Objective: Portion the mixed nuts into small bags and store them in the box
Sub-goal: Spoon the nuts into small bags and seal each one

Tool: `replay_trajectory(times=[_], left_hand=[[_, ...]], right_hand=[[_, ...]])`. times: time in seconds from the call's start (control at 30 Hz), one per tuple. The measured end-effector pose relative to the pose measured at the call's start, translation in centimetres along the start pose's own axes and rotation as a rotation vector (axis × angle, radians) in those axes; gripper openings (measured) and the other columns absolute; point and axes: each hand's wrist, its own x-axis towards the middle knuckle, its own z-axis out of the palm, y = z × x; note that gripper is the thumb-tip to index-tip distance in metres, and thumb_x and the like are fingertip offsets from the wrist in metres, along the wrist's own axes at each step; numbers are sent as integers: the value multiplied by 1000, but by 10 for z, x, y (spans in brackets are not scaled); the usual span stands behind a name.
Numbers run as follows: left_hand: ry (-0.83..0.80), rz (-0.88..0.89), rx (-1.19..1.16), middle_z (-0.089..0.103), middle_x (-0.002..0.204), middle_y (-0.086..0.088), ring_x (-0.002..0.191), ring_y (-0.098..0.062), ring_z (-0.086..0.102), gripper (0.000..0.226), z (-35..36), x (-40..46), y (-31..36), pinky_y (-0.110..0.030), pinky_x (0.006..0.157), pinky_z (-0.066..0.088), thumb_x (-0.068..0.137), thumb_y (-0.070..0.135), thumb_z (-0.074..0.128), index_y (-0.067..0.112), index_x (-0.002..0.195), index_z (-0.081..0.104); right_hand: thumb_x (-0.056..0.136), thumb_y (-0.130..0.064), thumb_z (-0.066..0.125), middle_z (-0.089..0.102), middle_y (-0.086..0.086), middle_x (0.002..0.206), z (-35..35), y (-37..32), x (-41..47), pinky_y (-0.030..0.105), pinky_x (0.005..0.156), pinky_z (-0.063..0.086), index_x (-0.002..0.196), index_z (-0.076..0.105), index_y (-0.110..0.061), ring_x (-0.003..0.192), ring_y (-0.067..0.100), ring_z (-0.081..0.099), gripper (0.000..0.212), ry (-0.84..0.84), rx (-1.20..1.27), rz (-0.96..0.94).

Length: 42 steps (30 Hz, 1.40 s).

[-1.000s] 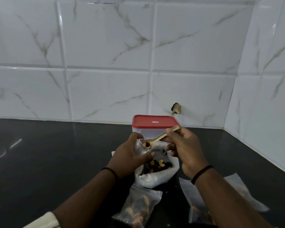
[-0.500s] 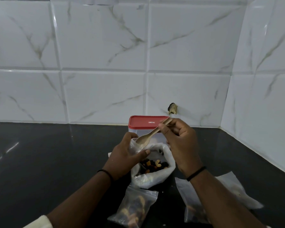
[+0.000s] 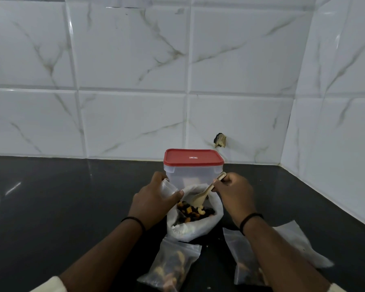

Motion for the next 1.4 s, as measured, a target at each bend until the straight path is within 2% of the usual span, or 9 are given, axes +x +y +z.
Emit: replay_trajectory(times=[0.1,0.23,0.37,0.57,0.67,0.9,1.03,1.17,1.4], left_hand=[[-29,-4,-3,64,103,6,89,-18,65,53,0,0,1,-44,82,55,72,72,57,40,110,37],[-61,-1,-10,63,108,6,91,-18,65,58,-1,-1,2,-44,82,55,67,77,51,41,110,36],[-68,2,-31,64,110,6,92,-18,65,64,-2,-3,4,-45,84,54,61,81,47,41,110,37],[-74,3,-38,64,109,6,92,-17,65,64,-3,-4,4,-44,84,55,63,80,49,42,112,36],[-69,6,-32,64,106,6,90,-16,65,59,-3,-4,3,-44,83,55,67,77,53,42,112,37],[-85,28,-12,64,104,7,89,-15,65,54,-2,-2,3,-44,84,54,76,69,61,38,113,37],[-93,58,-13,63,105,7,89,-14,64,53,-1,-2,3,-43,86,53,78,62,65,38,116,37],[-104,89,-11,60,96,9,82,-11,62,54,0,-2,3,-39,81,55,78,60,67,38,117,36],[-103,128,-54,59,88,13,76,-2,60,52,0,-3,4,-21,65,47,80,57,67,38,117,37]], right_hand=[[88,-20,69,74,1,70,2,-2,-5,27,53,50,74,71,-10,58,6,66,17,-116,168,108],[91,-6,63,74,19,81,-5,-12,-14,12,34,33,74,65,-1,31,-1,48,18,-195,379,248],[93,-2,59,72,26,90,-9,-18,-18,11,30,31,79,64,1,29,-1,48,15,-234,461,345],[92,0,57,70,24,82,-12,-16,-13,12,29,29,75,61,-1,28,-1,47,18,-167,499,406],[92,-4,57,71,21,83,-15,-14,-8,12,31,29,88,63,3,29,-2,46,10,-135,480,409],[91,-11,61,74,16,77,-14,-13,-3,21,38,27,97,66,3,43,8,39,16,-53,550,364],[91,-13,63,74,22,88,-14,-19,-5,21,38,32,85,67,-5,44,8,41,11,-53,597,317],[92,-15,66,66,23,78,-10,-21,-7,21,40,33,87,67,3,44,9,43,19,-130,603,225],[90,-13,71,67,6,69,-6,-33,-19,22,45,41,94,72,-8,54,12,56,7,-344,552,-119]])
